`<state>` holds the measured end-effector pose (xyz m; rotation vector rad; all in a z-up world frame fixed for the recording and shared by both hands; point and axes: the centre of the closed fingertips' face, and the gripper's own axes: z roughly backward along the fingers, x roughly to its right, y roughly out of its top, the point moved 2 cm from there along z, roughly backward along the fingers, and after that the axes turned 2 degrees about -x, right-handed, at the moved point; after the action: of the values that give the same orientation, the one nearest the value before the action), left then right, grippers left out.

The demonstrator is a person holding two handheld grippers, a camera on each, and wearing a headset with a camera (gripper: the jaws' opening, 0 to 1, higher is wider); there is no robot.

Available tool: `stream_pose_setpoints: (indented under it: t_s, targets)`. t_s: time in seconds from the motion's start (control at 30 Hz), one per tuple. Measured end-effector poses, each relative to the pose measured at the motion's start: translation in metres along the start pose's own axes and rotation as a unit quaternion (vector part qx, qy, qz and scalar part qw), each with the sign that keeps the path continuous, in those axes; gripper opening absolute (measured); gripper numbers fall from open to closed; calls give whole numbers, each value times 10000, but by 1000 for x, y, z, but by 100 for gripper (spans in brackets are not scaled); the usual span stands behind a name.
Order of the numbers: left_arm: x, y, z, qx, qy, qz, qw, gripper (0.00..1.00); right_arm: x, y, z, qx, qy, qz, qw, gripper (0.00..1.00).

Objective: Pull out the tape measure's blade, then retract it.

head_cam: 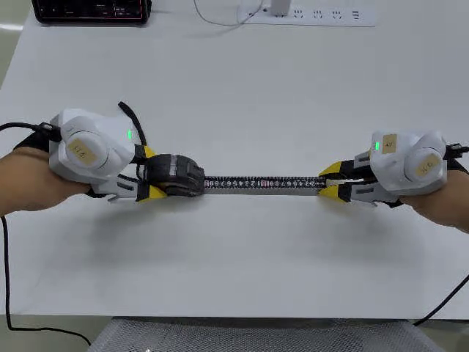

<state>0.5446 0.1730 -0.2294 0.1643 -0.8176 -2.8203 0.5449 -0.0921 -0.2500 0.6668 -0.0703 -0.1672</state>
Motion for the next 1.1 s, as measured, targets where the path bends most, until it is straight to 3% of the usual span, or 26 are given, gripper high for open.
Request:
stream_pose_setpoints:
  t_s: [1.1]
  targets:
    - [0,0,-1,2,1,-2,10000,27,7,-26,25,-246,-96,-68,9996,8]
